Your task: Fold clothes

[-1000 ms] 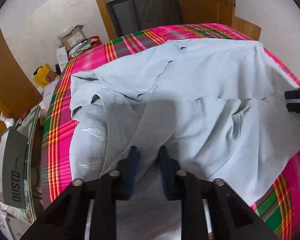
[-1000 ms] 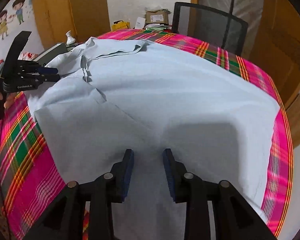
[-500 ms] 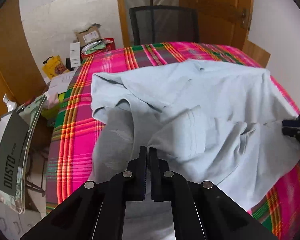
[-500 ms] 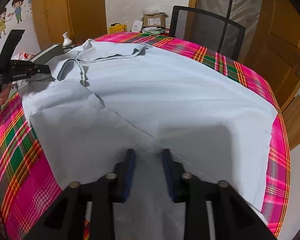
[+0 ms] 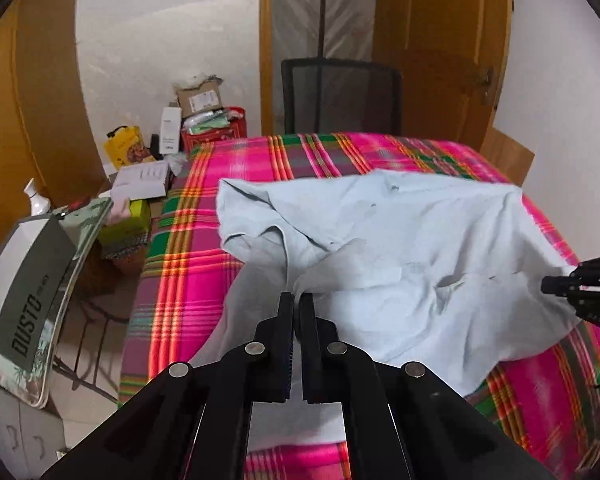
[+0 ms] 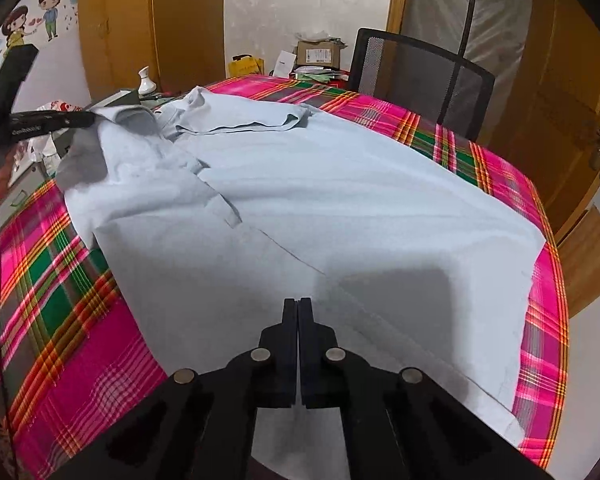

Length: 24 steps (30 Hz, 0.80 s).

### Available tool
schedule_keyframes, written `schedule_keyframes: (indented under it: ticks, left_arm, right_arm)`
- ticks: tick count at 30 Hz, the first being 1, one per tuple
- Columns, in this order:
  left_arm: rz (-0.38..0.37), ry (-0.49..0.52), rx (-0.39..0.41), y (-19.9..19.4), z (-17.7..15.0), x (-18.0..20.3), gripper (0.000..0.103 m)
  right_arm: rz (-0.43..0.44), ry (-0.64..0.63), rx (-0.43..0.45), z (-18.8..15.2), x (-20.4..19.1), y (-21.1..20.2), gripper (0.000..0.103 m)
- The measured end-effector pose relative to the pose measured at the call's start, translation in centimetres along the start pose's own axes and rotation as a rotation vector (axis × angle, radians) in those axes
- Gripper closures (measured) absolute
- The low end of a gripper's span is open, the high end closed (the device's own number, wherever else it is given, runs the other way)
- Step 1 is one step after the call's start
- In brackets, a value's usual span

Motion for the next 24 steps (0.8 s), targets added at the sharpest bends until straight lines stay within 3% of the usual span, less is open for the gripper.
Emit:
schedule_keyframes:
  ticks: [5,7,9,11,13,20,24]
  left_arm:
    - [0.015,-0.015,0.022,-2.0,-0.7,-0.8,0.1]
    - [0.022,-0.029,0.018,-2.2,-1.0,-1.2,0.1]
    - [0.026,-0.039,0.01,-2.2,-1.1,-1.6,0.1]
    - [0.021,-0.052,0.014,-2.5,-1.3,-1.8,0.1]
    - [0.009,-0.059,0.023,-3.1,-1.4,-1.8,0.1]
    - [0.006,-0.073,0.028,-3.8,-2.0,-2.0,0.1]
    - [0.012,-0.085,0.018,-3.5,-2.0,-2.1,0.1]
  right_arm:
    - [-0.037,0.057,0.011,-0.1,1.8,0.2,0.1]
    - [-0.002,0.101,-0.008,-0.1,3.0,0.7,0.097]
    - [0.02,0.107,-0.033,-0.3,3.4,1.3,0.087]
    - [0.036,0.085,-0.063,-0.2,3.2,1.9,0.071]
    - [0.051,0.043,-0.074,0.0,2.6,2.3,0.065]
    - [0.012,-0.018,-0.083,0.9,2.6,3.0,0.053]
    - [0.077,0.034,-0.082,0.8,3.8,3.2,0.053]
Point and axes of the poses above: each gripper's, at about its wrist camera, not at the fingertips, and y roughly the way its jaws point, x to its right, z to its top, the point moved 1 cm from there along y, roughly the way its jaws point, and after that the axes turned 6 degrees about z, right-handed, at the moved point
